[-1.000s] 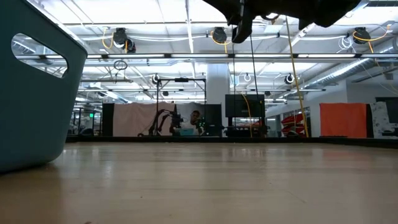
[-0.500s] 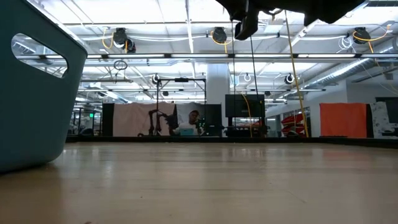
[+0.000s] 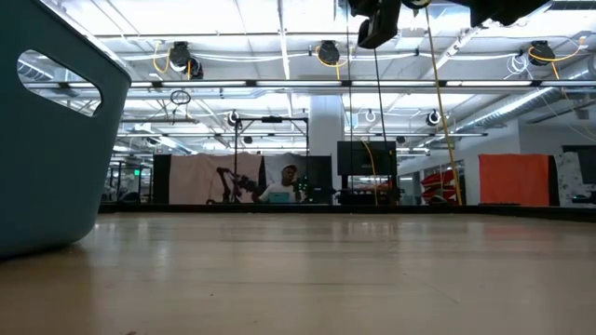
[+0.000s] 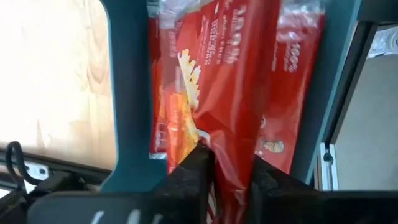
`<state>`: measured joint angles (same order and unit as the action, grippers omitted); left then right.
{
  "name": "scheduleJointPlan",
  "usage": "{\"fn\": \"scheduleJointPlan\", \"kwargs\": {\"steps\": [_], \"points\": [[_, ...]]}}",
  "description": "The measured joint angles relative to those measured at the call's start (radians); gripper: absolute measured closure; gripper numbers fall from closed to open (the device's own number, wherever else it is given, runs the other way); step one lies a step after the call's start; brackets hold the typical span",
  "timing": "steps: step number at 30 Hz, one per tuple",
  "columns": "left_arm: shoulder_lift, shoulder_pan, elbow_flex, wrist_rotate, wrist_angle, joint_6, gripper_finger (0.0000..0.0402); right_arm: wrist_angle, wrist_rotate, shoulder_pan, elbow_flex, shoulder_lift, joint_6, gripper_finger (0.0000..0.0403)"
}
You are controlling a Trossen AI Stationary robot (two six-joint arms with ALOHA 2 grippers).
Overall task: Sort popcorn bags into baskets
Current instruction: Put the popcorn sachet into the bin, then return to Home Position
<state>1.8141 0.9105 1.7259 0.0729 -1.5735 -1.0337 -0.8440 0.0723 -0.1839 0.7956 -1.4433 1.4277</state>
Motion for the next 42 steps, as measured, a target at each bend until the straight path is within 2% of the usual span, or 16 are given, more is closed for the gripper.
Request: {"fn": "scheduleJointPlan", "kwargs": {"steps": [8, 17, 24, 26, 28, 32, 36, 39, 42], "points": [[0.0, 0.017, -0.001, -0.01, 0.059, -0.016, 0.0291, -0.003, -0.001, -0.002, 0.0, 0.0, 0.0, 0.0168], [0.0, 0.022, -0.001, -0.035, 0.155, -0.038, 0.0252, -0.003, -0.002, -0.002, 0.0, 0.0, -0.008, 0.0168], [-0.002, 0.021, -0.001, -0.107, 0.154, -0.071, 0.0195, 0.0, -0.03, -0.001, 0.0, 0.0, -0.015, 0.0168], [-0.021, 0.013, -0.001, -0.142, 0.155, -0.101, 0.0185, -0.001, -0.043, -0.001, 0.0, 0.0, -0.016, 0.0168], [-0.063, 0.003, 0.004, -0.136, 0.158, -0.131, 0.0183, -0.002, -0.049, -0.003, 0.0, 0.0, -0.037, 0.0167], [-0.201, -0.004, 0.012, 0.057, 0.189, -0.137, 0.0213, -0.04, -0.094, -0.018, 0.0, -0.001, -0.136, 0.0168], [-0.362, -0.008, 0.013, 0.308, 0.181, -0.096, 0.0278, -0.145, -0.129, -0.035, 0.001, -0.001, -0.272, 0.0189], [-0.462, -0.012, 0.013, 0.445, 0.181, 0.011, 0.0333, -0.147, -0.128, -0.041, 0.016, -0.001, -0.402, 0.0227], [-0.541, -0.033, 0.013, 0.513, 0.182, 0.12, 0.0383, -0.144, -0.128, -0.047, 0.038, -0.001, -0.593, 0.0285]]}}
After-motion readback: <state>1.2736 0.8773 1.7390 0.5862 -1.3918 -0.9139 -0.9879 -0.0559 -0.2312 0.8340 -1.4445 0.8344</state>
